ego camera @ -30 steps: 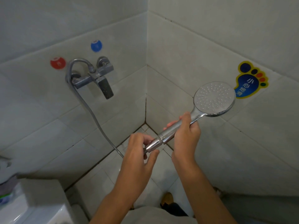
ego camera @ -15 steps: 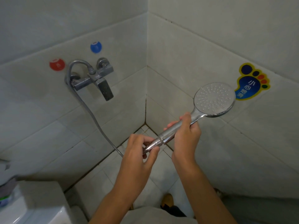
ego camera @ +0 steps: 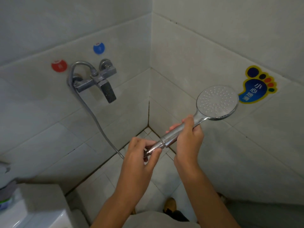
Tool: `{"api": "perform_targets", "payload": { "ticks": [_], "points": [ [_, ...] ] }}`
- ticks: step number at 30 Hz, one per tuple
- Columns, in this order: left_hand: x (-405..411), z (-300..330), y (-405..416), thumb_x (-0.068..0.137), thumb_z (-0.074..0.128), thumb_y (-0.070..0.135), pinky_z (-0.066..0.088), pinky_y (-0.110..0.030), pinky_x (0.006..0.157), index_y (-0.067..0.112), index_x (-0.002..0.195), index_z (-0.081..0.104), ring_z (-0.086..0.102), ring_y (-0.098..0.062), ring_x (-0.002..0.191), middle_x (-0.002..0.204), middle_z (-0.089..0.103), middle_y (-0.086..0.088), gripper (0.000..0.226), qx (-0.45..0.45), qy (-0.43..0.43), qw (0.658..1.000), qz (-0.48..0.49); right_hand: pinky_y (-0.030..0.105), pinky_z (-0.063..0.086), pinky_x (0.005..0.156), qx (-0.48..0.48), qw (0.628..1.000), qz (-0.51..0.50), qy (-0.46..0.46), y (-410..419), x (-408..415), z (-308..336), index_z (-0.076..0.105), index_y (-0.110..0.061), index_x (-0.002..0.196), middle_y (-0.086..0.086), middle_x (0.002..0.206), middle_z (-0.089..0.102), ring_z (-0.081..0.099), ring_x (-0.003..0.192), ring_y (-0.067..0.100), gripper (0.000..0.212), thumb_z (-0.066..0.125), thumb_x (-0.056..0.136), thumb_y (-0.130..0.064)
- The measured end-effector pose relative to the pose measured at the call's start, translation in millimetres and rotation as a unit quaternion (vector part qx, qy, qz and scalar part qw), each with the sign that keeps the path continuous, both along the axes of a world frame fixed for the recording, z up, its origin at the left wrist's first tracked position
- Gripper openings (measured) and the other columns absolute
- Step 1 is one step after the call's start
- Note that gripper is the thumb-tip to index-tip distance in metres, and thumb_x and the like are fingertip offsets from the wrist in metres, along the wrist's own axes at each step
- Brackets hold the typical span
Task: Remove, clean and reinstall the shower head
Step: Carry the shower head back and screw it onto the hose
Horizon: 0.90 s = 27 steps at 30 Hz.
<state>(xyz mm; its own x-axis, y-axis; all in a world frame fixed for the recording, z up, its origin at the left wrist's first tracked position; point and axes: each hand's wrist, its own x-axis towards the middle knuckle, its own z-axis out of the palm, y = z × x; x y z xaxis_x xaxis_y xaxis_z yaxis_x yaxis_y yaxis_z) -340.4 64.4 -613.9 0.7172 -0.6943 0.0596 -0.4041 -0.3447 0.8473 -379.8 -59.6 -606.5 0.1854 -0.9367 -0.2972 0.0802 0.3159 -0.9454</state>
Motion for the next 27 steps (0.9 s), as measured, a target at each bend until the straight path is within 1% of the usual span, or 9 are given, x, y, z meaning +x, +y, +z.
{"api": "perform_targets", "payload": {
  "ticks": [3, 5, 8, 11, 17, 21, 24, 26, 27],
  "points": [
    [-0.2, -2.1, 0.5, 0.083, 0.070, 0.023, 0.044, -0.013, 0.069, 0.033, 0.096, 0.057, 0.051, -0.004, 0.084, 0.095, 0.046, 0.019, 0.021, -0.006, 0.004, 1.000, 0.007, 0.032, 0.058, 0.060, 0.000, 1.000, -0.002, 0.000, -0.1, -1.3, 0.4, 0.057, -0.011, 0.088, 0.003, 0.060, 0.067, 0.069, 0.058, 0.021, 0.027, 0.045, 0.102, -0.031],
    [-1.9, -2.6, 0.4, 0.081, 0.072, 0.027, 0.045, -0.013, 0.070, 0.034, 0.101, 0.052, 0.050, -0.005, 0.083, 0.096, 0.044, 0.019, 0.028, -0.015, 0.022, 1.000, 0.013, 0.029, 0.057, 0.058, -0.001, 1.000, 0.000, -0.001, 0.1, -2.1, 1.7, 0.057, -0.011, 0.088, 0.004, 0.060, 0.066, 0.070, 0.058, 0.023, 0.027, 0.044, 0.102, -0.030],
    [-5.2, 0.8, -1.6, 0.088, 0.048, 0.050, 0.042, -0.008, 0.072, 0.035, 0.107, 0.053, 0.050, -0.001, 0.087, 0.095, 0.045, 0.016, 0.025, 0.010, 0.047, 0.999, 0.004, 0.030, 0.057, 0.057, 0.000, 1.000, 0.001, -0.006, 0.6, -1.2, 2.9, 0.056, -0.010, 0.088, 0.006, 0.060, 0.065, 0.069, 0.058, 0.024, 0.026, 0.045, 0.102, -0.030],
    [-2.5, -1.7, -1.7, 0.094, 0.032, 0.048, 0.038, -0.011, 0.064, 0.033, 0.083, 0.058, 0.050, -0.006, 0.077, 0.077, 0.049, 0.010, 0.032, 0.033, 0.006, 0.999, -0.006, 0.027, 0.055, 0.054, 0.006, 1.000, 0.004, -0.009, 0.3, -0.7, 2.1, 0.056, -0.007, 0.091, 0.008, 0.060, 0.064, 0.067, 0.056, 0.023, 0.025, 0.046, 0.101, -0.028],
    [0.4, -1.4, -0.2, 0.089, 0.059, 0.033, 0.043, -0.011, 0.068, 0.033, 0.096, 0.062, 0.051, -0.003, 0.082, 0.088, 0.049, 0.015, 0.007, 0.015, -0.001, 1.000, 0.001, 0.030, 0.056, 0.057, 0.011, 1.000, 0.004, -0.009, 0.2, -2.0, -1.4, 0.057, -0.005, 0.095, 0.009, 0.062, 0.066, 0.069, 0.059, 0.025, 0.027, 0.046, 0.101, -0.029],
    [-1.0, -2.0, -0.1, 0.081, 0.069, 0.031, 0.045, -0.013, 0.068, 0.035, 0.098, 0.056, 0.051, -0.003, 0.082, 0.096, 0.047, 0.018, 0.022, 0.008, 0.013, 1.000, 0.008, 0.032, 0.059, 0.060, 0.008, 1.000, 0.008, -0.002, -0.9, -2.2, -0.9, 0.057, -0.010, 0.090, 0.008, 0.064, 0.067, 0.070, 0.061, 0.025, 0.026, 0.045, 0.101, -0.030],
    [-4.2, -1.0, -0.6, 0.086, 0.052, 0.051, 0.044, -0.013, 0.068, 0.037, 0.106, 0.053, 0.052, -0.004, 0.084, 0.096, 0.048, 0.017, 0.024, 0.024, 0.044, 0.999, 0.007, 0.030, 0.056, 0.056, 0.005, 1.000, 0.009, -0.005, -1.0, -0.7, 0.4, 0.056, -0.008, 0.091, 0.008, 0.062, 0.065, 0.068, 0.057, 0.024, 0.026, 0.045, 0.101, -0.029],
    [-4.3, -2.2, -1.8, 0.091, 0.034, 0.054, 0.040, -0.014, 0.064, 0.032, 0.096, 0.058, 0.052, -0.005, 0.079, 0.088, 0.052, 0.013, 0.033, 0.042, 0.024, 0.999, -0.006, 0.030, 0.056, 0.055, 0.007, 1.000, 0.008, -0.010, -0.9, -0.2, 0.8, 0.056, -0.007, 0.092, 0.008, 0.060, 0.064, 0.067, 0.056, 0.024, 0.025, 0.046, 0.101, -0.028],
    [-3.0, -3.2, -1.8, 0.093, 0.032, 0.051, 0.039, -0.015, 0.062, 0.030, 0.090, 0.060, 0.052, -0.006, 0.076, 0.084, 0.054, 0.011, 0.035, 0.048, 0.012, 0.999, -0.011, 0.029, 0.055, 0.054, 0.008, 1.000, 0.008, -0.013, -0.9, 0.1, 0.9, 0.056, -0.007, 0.092, 0.008, 0.060, 0.063, 0.067, 0.055, 0.023, 0.025, 0.046, 0.101, -0.028]
  ]
}}
